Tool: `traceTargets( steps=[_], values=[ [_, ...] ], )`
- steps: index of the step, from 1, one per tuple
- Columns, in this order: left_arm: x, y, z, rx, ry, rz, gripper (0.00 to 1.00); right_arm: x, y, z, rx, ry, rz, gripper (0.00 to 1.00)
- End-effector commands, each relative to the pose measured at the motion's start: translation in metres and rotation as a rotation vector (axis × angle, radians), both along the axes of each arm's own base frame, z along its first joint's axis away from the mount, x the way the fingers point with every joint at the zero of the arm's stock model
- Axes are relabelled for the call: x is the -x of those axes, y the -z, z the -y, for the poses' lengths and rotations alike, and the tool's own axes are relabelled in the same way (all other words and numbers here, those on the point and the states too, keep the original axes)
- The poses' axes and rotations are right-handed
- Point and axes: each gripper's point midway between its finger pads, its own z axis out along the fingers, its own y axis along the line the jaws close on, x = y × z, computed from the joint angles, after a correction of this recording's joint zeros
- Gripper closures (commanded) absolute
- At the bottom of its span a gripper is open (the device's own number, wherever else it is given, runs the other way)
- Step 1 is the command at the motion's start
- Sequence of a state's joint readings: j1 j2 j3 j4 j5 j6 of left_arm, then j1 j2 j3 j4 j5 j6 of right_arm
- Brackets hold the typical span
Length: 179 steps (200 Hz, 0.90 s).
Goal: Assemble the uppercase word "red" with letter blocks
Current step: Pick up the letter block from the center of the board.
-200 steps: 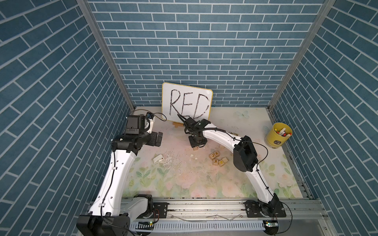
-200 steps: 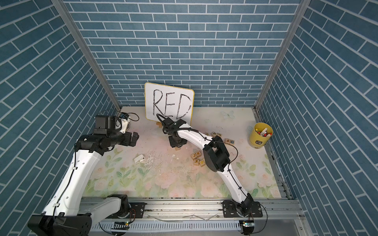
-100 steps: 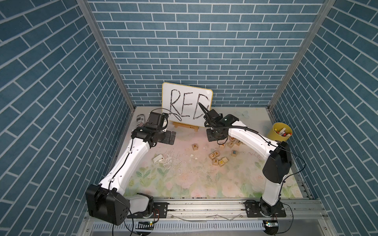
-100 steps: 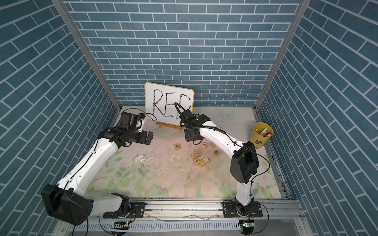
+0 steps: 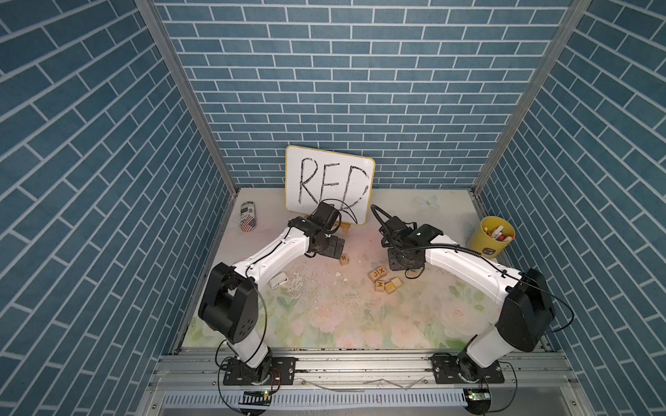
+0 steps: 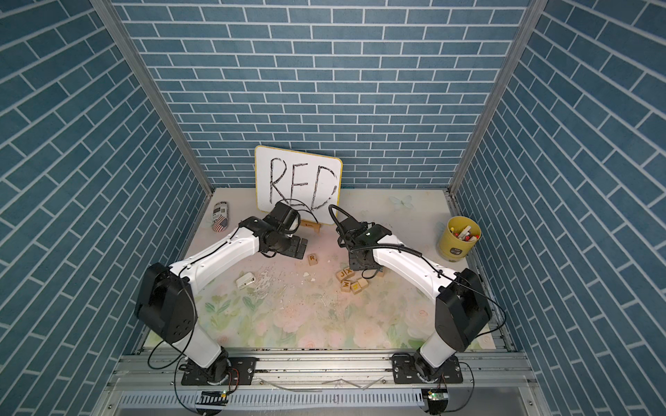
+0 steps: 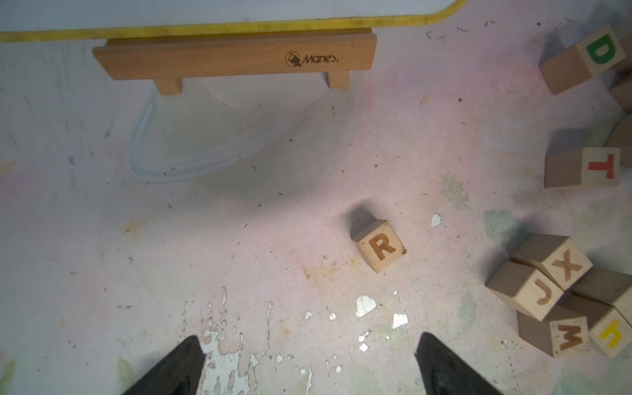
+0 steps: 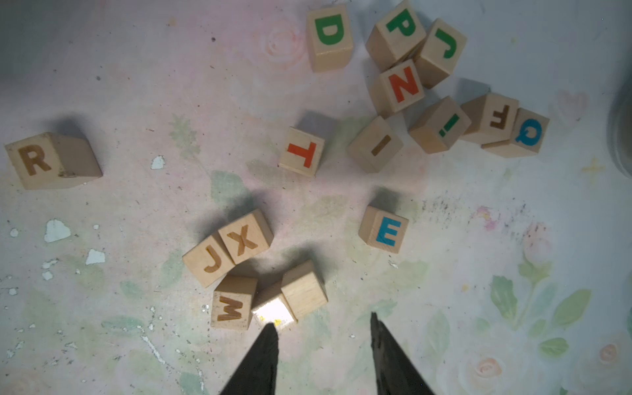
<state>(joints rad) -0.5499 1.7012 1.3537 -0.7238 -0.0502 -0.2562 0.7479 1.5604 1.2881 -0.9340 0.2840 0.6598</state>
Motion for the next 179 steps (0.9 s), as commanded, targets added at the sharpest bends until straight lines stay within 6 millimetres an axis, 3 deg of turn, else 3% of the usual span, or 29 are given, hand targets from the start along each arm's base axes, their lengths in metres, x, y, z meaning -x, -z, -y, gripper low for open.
traceTargets(
  steps=[1,68,101,134,179],
  values=[
    [-0.007,0.003,0.017,0.019,-0.017,-0.023,0.02,0.001,-0.017,0.025,0.002,0.1,0.066,0.54],
    [-0.016,0.045,0.045,-0.004,-0.033,-0.135,0.04,0.015,-0.017,0.058,-0.013,0.165,0.093,0.55],
    [-0.014,0.066,0.047,-0.025,-0.044,-0.178,0.04,0.017,-0.009,0.06,-0.003,0.159,0.077,0.55],
    [-0.016,0.074,0.046,-0.047,-0.041,-0.188,0.06,0.015,-0.002,0.058,0.0,0.15,0.07,0.55],
    [-0.017,0.083,0.045,-0.064,-0.042,-0.203,0.16,0.014,0.007,0.054,-0.004,0.138,0.057,0.55]
  ],
)
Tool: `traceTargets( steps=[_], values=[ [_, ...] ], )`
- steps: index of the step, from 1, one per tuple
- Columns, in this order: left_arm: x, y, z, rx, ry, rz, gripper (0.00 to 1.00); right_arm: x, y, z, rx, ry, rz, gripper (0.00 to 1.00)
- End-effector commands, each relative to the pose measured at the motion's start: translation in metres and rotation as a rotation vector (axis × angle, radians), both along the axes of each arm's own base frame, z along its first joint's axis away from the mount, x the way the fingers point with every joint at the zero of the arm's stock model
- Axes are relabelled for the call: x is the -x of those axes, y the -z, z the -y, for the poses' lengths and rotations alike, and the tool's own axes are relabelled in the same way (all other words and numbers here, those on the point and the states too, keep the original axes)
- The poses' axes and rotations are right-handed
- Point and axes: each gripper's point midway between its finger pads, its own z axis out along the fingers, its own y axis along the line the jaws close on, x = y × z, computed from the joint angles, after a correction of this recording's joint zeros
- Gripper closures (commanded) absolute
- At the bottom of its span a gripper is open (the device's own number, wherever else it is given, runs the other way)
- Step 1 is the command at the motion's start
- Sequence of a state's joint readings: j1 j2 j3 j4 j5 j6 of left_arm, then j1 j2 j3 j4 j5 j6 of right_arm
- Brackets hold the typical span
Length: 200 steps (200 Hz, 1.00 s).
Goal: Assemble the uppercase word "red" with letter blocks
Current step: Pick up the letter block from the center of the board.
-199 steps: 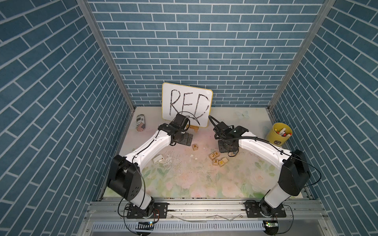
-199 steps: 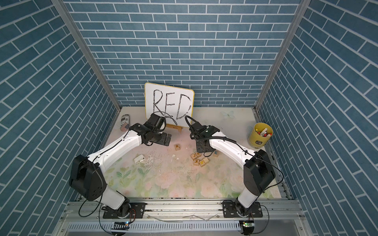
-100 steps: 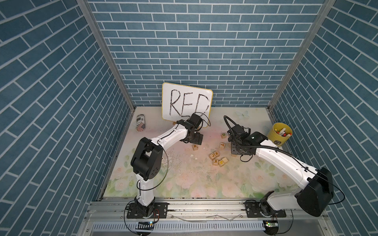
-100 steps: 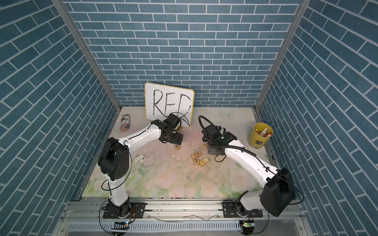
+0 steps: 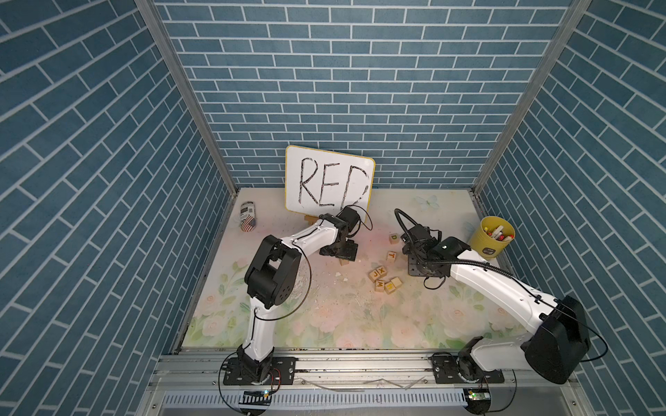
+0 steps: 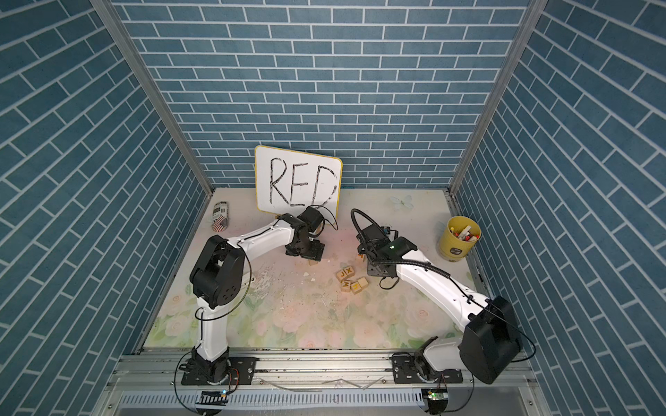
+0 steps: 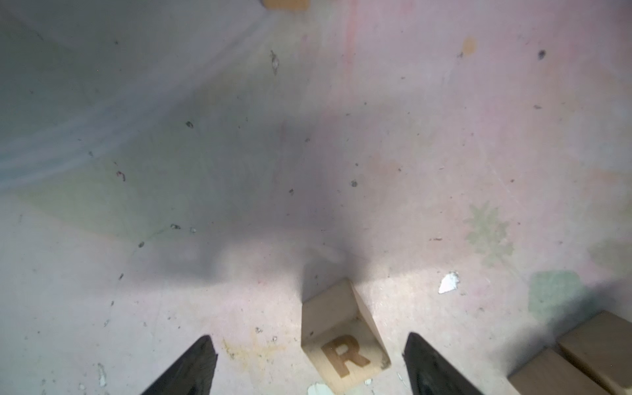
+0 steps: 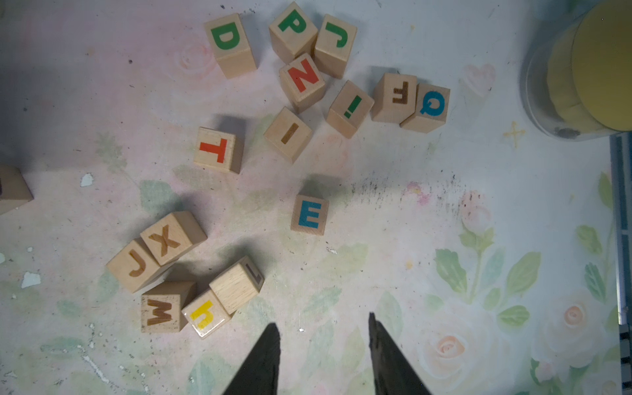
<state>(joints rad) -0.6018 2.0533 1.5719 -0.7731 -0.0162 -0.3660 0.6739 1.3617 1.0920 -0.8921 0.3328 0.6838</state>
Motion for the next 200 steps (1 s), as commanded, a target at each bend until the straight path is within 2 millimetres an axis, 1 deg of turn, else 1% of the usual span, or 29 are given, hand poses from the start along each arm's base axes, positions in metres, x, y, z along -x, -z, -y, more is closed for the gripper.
traceTargets(
  steps=[1,41,64,94,125,178,200],
  values=[
    [0.002,0.008,-0.001,-0.027,0.002,-0.023,0.16,-0.001,0.007,0.0,-0.002,0.028,-0.009,0.56],
    [0.004,0.015,-0.001,-0.036,0.001,-0.038,0.19,-0.001,0.011,-0.001,-0.003,0.022,-0.017,0.56],
    [0.004,0.016,-0.001,-0.038,-0.001,-0.04,0.26,-0.002,0.012,-0.001,-0.006,0.021,-0.016,0.56],
    [0.004,0.016,-0.003,-0.045,-0.003,-0.04,0.33,-0.002,0.012,-0.002,-0.008,0.019,-0.015,0.57],
    [0.005,0.016,-0.007,-0.059,-0.004,-0.035,0.42,-0.001,0.013,-0.002,-0.012,0.017,-0.017,0.57],
    [0.004,0.021,-0.008,-0.075,0.005,-0.036,0.41,-0.001,0.013,-0.003,-0.014,0.015,-0.017,0.57],
    [0.004,0.023,-0.008,-0.077,0.007,-0.041,0.47,-0.002,0.013,-0.003,-0.011,0.016,-0.016,0.57]
  ],
)
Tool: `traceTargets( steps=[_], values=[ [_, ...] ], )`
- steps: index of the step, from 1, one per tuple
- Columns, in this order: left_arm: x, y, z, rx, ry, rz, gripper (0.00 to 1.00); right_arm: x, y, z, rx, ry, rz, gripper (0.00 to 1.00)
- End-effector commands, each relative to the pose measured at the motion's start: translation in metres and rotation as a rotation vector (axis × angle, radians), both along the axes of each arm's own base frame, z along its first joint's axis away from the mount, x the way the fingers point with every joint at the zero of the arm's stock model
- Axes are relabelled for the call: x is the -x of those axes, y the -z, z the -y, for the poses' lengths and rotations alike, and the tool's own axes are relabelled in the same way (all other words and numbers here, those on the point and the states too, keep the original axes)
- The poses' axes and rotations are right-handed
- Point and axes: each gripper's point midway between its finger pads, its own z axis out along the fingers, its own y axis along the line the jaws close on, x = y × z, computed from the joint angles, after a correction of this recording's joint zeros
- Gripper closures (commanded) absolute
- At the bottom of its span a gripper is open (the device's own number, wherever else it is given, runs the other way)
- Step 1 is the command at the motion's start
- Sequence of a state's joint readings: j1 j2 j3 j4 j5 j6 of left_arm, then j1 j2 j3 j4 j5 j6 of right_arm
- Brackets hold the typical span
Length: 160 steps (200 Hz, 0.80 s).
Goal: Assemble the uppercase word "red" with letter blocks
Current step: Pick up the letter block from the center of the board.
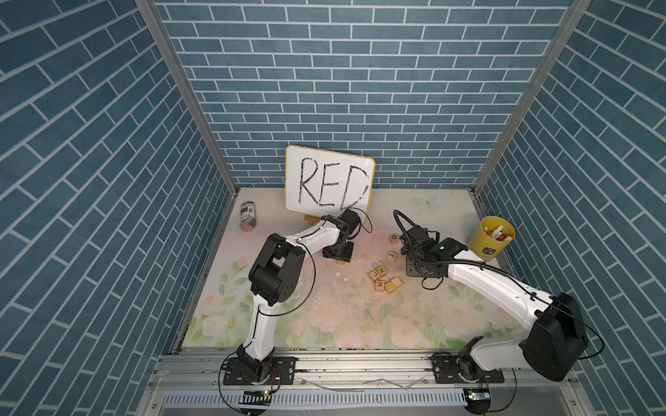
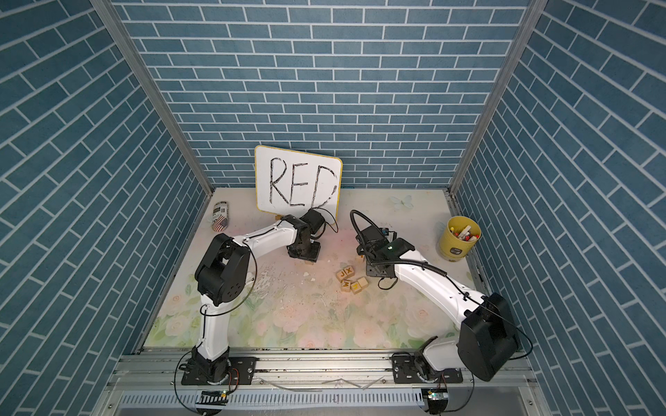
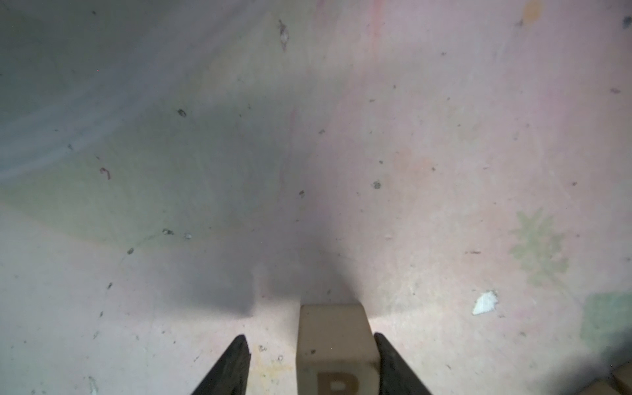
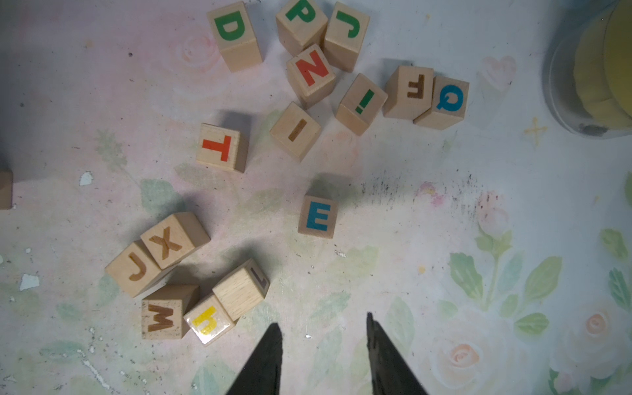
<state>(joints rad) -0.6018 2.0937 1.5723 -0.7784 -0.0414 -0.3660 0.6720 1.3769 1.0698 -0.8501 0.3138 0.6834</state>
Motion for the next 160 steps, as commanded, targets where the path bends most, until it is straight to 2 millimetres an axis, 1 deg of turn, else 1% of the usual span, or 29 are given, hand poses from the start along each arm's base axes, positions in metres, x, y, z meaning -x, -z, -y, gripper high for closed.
traceTargets(
  steps=[1,16,30,44,57,82,104,113,120,148,160],
  values=[
    [0.003,0.006,-0.002,-0.031,0.012,-0.017,0.47,0.0,0.004,0.002,0.005,0.02,-0.008,0.57],
    [0.003,0.007,-0.001,-0.029,0.013,-0.021,0.52,0.0,0.005,0.002,0.008,0.019,-0.01,0.57],
    [0.003,0.008,-0.001,-0.032,0.013,-0.023,0.55,0.0,0.005,0.002,0.008,0.02,-0.008,0.57],
    [0.003,0.009,-0.001,-0.035,0.016,-0.026,0.56,0.0,0.005,0.002,0.009,0.019,-0.008,0.57],
    [0.003,0.01,-0.002,-0.037,0.015,-0.027,0.61,-0.001,0.005,0.002,0.01,0.019,-0.009,0.58],
    [0.002,0.01,-0.004,-0.05,0.018,-0.021,0.66,-0.001,0.004,0.002,0.009,0.017,-0.007,0.58],
    [0.002,0.005,-0.006,-0.06,0.032,-0.009,0.78,-0.001,0.003,0.002,0.01,0.019,-0.004,0.58],
    [0.001,0.001,-0.008,-0.068,0.046,0.001,0.85,-0.001,0.003,0.002,0.007,0.019,-0.003,0.58],
    [0.0,-0.003,-0.01,-0.074,0.055,0.011,0.88,-0.001,0.002,0.002,0.004,0.018,-0.002,0.58],
    [-0.004,-0.023,-0.024,-0.075,0.073,0.045,0.86,-0.001,0.0,0.001,0.0,0.018,0.0,0.58],
    [-0.005,-0.03,-0.034,-0.07,0.076,0.05,0.86,-0.002,-0.002,0.0,-0.004,0.017,0.005,0.58]
  ],
)
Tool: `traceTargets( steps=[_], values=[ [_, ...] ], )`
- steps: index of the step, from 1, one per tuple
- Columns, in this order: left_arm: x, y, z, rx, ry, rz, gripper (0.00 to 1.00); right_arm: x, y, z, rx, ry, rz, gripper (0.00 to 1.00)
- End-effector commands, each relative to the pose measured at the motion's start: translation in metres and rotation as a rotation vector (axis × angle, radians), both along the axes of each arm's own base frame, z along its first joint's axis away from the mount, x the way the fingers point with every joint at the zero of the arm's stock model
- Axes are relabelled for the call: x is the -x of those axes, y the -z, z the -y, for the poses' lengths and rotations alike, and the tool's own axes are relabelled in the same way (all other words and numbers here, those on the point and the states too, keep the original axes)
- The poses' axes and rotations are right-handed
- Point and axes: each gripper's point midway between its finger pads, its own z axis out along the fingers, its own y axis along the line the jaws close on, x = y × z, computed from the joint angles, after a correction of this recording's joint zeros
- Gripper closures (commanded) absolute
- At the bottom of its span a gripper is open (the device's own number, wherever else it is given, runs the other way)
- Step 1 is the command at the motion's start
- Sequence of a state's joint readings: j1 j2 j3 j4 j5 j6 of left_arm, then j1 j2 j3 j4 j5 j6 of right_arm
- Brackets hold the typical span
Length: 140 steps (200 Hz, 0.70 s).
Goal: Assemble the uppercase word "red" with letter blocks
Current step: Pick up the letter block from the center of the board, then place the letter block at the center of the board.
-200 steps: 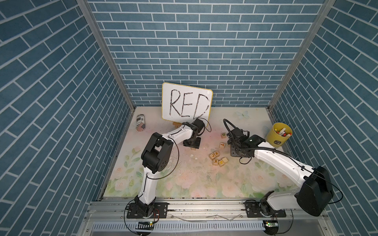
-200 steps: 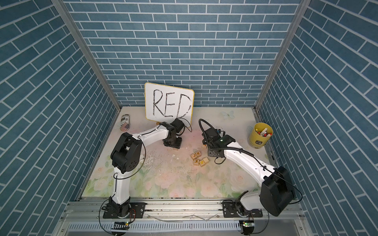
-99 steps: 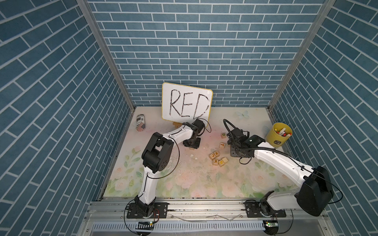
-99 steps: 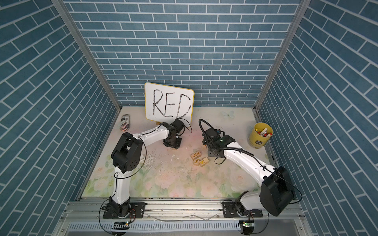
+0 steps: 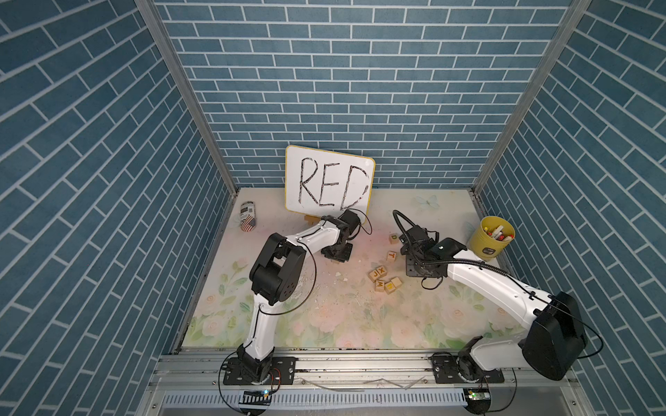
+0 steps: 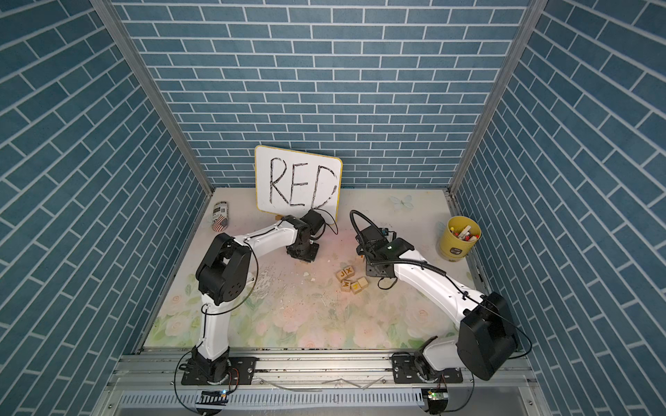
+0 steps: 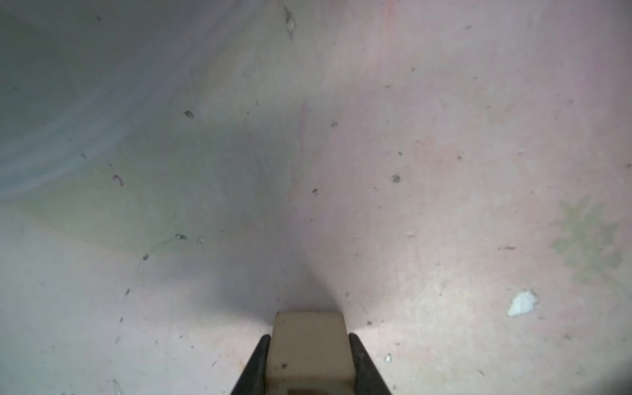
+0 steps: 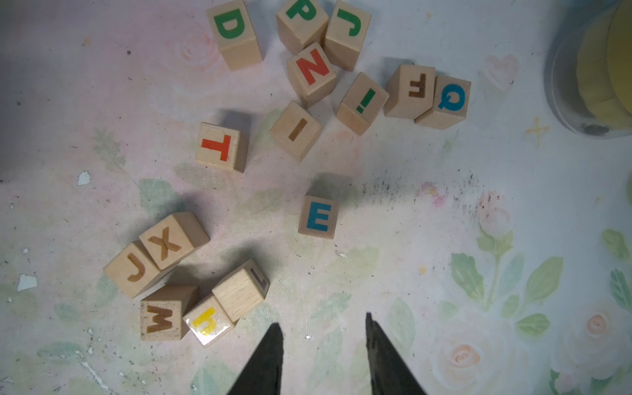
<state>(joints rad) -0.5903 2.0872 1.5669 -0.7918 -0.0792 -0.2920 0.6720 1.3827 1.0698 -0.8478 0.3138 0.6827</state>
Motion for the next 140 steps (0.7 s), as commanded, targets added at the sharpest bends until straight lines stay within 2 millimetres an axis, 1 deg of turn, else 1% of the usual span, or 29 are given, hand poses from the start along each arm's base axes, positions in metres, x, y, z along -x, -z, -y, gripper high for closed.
traceTargets(
  steps=[1,23,34,44,73,102,140],
  values=[
    [-0.003,-0.029,-0.023,-0.015,0.023,0.039,0.86,-0.001,-0.004,0.001,-0.007,0.018,0.007,0.58],
    [-0.005,-0.042,-0.047,0.001,0.016,0.049,0.86,-0.002,-0.004,0.0,-0.015,0.017,0.011,0.58],
    [-0.007,-0.048,-0.063,0.005,-0.009,0.057,0.86,-0.002,-0.004,0.0,-0.014,0.017,0.011,0.58],
    [-0.009,-0.051,-0.076,0.027,-0.033,0.053,0.85,-0.003,-0.004,-0.001,-0.016,0.016,0.013,0.58],
    [-0.014,-0.058,-0.104,0.068,-0.039,0.057,0.84,-0.004,-0.005,-0.004,-0.022,0.009,0.01,0.58],
    [-0.017,-0.053,-0.123,0.045,0.006,0.049,0.84,-0.007,-0.005,-0.008,-0.022,-0.001,0.009,0.58],
    [-0.021,-0.031,-0.141,0.044,0.016,-0.017,0.85,-0.01,-0.003,-0.011,-0.023,-0.007,0.003,0.58]
  ],
)
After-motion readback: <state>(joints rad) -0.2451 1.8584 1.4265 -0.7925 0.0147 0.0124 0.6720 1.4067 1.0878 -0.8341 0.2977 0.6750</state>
